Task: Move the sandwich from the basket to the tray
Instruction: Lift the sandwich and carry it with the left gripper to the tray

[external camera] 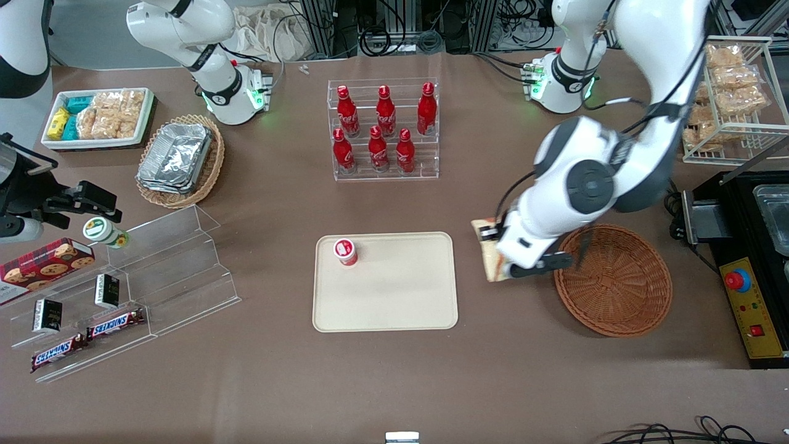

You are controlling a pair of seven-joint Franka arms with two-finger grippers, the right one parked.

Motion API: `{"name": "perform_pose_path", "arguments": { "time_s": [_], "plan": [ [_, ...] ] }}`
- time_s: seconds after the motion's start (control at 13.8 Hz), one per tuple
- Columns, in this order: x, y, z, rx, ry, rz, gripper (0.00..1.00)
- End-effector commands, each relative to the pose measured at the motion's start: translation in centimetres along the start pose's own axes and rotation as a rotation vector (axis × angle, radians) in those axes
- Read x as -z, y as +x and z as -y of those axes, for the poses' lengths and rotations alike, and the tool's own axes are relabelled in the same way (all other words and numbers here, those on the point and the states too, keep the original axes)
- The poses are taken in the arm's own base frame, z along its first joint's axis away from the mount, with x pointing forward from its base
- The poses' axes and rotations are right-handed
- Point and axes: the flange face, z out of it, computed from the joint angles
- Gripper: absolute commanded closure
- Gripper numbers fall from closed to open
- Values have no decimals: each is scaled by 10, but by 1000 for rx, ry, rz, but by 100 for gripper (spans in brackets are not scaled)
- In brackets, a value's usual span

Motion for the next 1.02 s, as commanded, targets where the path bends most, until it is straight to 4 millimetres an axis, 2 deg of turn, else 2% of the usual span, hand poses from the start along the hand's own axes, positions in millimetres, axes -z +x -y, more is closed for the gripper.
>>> {"name": "perform_pose_path", "arguments": {
  "time_s": [0.0, 0.15, 0.44, 0.51, 0.65, 0.73, 0.8, 0.87, 0.95],
  "plan": [
    [-51, -4, -47, -114, 33, -26, 100],
    [-87, -9, -74, -101, 52, -10, 100],
    [-156, -18, -87, -158, 171, -18, 100],
    [-164, -17, -85, -153, 179, -13, 100],
    [-165, -14, -83, -146, 173, -14, 100],
    [-165, -13, -83, -148, 168, -21, 62],
    [-161, -13, -85, -139, 159, -37, 1],
    [-152, -11, -85, -106, 155, -52, 0],
    [-133, -9, -85, -87, 146, -77, 0]
  ]
}}
